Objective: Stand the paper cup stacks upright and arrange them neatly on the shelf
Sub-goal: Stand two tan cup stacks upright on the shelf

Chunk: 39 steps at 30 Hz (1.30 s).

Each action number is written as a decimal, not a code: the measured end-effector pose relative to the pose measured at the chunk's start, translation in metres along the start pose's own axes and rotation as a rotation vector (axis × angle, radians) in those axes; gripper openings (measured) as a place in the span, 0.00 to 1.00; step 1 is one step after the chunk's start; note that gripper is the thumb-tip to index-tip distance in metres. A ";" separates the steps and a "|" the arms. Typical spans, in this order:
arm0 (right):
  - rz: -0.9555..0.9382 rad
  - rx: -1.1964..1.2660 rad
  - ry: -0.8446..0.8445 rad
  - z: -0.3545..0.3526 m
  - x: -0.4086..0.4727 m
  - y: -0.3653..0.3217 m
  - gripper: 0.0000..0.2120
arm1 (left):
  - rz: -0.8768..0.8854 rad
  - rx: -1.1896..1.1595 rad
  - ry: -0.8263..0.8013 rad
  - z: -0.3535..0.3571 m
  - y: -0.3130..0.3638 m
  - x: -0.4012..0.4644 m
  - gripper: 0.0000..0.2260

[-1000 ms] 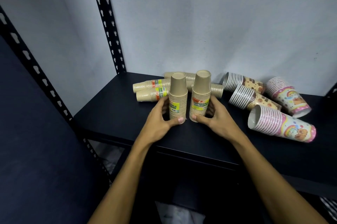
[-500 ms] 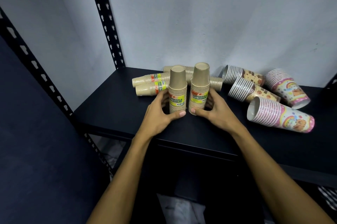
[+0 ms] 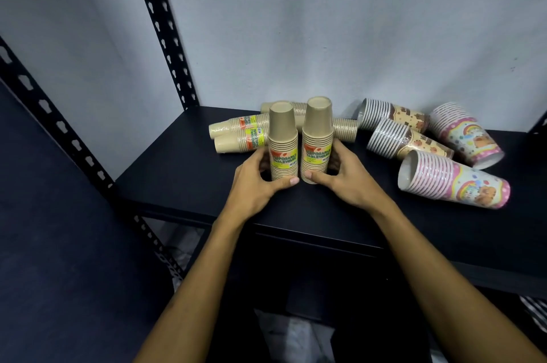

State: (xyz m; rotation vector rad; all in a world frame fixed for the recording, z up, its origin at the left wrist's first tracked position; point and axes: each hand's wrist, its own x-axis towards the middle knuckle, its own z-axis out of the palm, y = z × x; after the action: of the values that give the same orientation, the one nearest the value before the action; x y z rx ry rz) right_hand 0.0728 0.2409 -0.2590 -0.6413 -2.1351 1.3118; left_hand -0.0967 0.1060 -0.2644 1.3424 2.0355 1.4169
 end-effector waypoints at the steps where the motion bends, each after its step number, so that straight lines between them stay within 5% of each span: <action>1: -0.001 -0.001 0.001 0.000 0.000 0.000 0.32 | -0.001 0.006 0.005 0.001 0.000 0.000 0.33; 14: -0.043 -0.136 -0.013 0.016 -0.003 -0.007 0.31 | -0.029 0.085 0.033 -0.015 0.000 -0.010 0.29; 26: -0.095 -0.128 -0.203 0.132 0.028 -0.058 0.33 | -0.106 0.131 0.199 -0.125 -0.042 -0.050 0.37; 39: -0.157 -0.173 -0.331 0.224 0.114 -0.084 0.25 | -0.179 0.204 0.414 -0.173 -0.097 -0.034 0.28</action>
State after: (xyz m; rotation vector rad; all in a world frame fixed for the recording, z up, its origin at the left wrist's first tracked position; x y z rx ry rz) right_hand -0.1701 0.1353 -0.2438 -0.3287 -2.5295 1.2246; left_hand -0.2489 -0.0242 -0.2767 0.9606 2.5515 1.5367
